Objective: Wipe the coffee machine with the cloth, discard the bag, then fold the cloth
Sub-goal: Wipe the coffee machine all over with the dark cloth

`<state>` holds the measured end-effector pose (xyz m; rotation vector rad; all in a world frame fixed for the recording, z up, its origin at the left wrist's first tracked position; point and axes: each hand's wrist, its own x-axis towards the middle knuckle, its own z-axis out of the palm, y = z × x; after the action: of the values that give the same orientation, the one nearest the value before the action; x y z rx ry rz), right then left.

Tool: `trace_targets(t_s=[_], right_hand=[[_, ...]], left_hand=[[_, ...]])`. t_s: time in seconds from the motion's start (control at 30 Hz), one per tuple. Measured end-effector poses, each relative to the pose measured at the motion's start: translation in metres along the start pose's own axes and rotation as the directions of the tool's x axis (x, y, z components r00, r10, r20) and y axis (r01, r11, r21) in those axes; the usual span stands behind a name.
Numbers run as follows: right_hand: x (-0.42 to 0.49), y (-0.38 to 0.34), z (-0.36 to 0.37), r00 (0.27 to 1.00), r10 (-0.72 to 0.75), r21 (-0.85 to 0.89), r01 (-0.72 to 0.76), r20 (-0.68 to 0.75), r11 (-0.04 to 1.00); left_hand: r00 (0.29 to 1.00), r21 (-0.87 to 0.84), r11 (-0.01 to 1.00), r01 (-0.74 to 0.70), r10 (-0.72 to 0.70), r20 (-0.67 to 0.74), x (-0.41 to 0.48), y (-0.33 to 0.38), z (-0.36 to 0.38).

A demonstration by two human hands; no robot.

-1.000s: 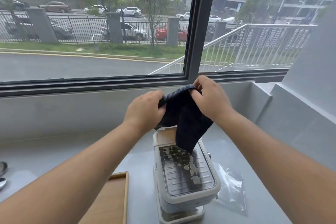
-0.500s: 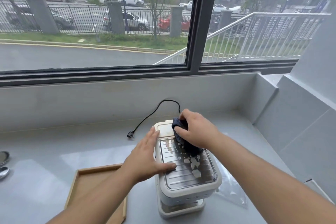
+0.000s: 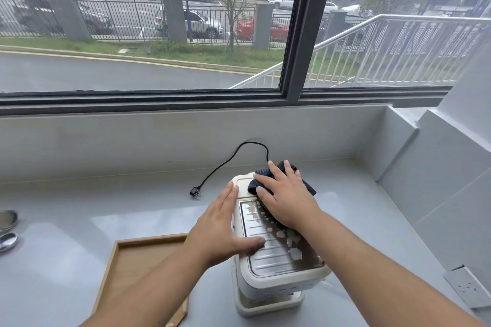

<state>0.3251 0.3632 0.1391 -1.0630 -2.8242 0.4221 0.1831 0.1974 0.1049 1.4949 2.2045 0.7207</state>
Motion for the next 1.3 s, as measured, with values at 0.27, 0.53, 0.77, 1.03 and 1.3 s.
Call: trace_targets(t_s=[0.27,0.53,0.77,1.03,1.3], right_hand=[[0.008,-0.009,0.006,1.0,-0.026,0.1,0.025,0.003,0.995],[0.001,0.002,0.004,0.992,-0.109,0.031,0.108,0.061,0.994],[0.001,-0.001,0.004,0.991,-0.114,0.006,0.114,0.076,0.993],[-0.024,-0.01,0.006,0.969,-0.222,0.009,0.222,0.106,0.975],[-0.066,-0.009,0.007,0.946,-0.298,0.009,0.299,0.128,0.954]], left_hand=[[0.999,0.018,0.999,-0.034,0.034,0.003,-0.001,-0.006,0.005],[0.973,0.288,0.931,-0.224,0.231,0.011,-0.016,0.006,0.01],[0.933,0.168,0.948,-0.272,0.302,-0.195,-0.037,0.007,0.014],[0.944,0.076,0.976,-0.204,0.217,-0.249,-0.034,0.007,0.014],[0.932,0.206,0.95,-0.235,0.281,-0.229,-0.02,0.012,0.006]])
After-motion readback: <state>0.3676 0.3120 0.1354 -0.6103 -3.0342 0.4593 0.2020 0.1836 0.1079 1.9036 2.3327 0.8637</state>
